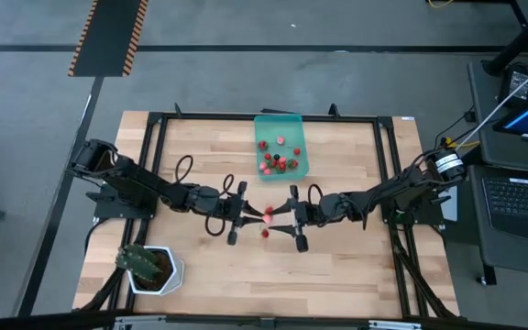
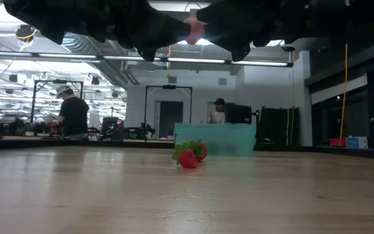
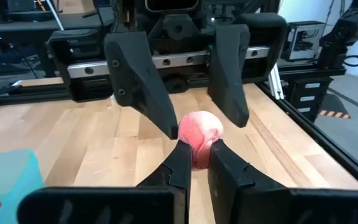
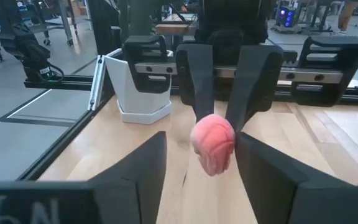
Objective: Pick and placing Produce into tupperware
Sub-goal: Put the pink peach into the blue bin
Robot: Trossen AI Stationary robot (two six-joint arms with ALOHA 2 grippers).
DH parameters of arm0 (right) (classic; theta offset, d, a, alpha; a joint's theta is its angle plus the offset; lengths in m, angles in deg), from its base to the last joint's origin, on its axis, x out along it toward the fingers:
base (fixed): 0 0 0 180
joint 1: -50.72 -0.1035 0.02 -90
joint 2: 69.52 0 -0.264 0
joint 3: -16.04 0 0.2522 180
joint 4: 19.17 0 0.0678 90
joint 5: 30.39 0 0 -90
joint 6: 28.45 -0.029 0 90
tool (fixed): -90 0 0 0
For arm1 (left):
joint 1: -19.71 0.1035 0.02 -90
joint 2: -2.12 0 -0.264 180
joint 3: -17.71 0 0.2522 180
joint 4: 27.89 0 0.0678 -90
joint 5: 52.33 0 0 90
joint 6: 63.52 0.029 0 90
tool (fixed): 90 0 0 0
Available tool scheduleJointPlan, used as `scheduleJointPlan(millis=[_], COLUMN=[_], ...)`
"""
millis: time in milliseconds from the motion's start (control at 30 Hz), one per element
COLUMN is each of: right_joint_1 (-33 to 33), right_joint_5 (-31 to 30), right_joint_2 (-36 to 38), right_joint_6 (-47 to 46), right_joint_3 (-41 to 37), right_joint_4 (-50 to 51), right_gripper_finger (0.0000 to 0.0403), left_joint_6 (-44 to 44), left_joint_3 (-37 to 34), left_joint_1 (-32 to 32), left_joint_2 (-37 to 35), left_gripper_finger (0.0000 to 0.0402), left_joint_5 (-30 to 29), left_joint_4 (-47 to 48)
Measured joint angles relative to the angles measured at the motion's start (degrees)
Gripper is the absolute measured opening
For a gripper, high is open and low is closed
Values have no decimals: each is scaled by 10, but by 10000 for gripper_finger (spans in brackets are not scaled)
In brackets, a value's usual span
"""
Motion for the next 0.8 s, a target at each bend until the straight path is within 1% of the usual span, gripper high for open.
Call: scheduleJointPlan(millis=[100,133,233,333,433,633,800], right_joint_1=[0,1,-1,-5,-15,-43,-52], right_joint_5=[-2,-3,2,2,1,1,1], right_joint_2=[19,28,71,107,135,181,205], right_joint_6=[-3,-17,-71,-102,-101,-45,-40], right_joint_3=[0,0,0,0,0,0,0], right_joint_4=[35,54,139,232,253,278,305], right_gripper_finger=[195,196,197,197,197,197,197], left_joint_6=[1,1,0,0,0,10,10], left_joint_3=[0,0,0,0,0,0,0], left_joint_1=[11,16,34,56,80,128,174], left_joint_2=[0,0,0,-1,-1,-2,-2], left_gripper_finger=[25,25,25,25,25,25,25], left_joint_5=[3,4,-3,1,7,14,13], left_joint_4=[10,18,37,39,41,54,53])
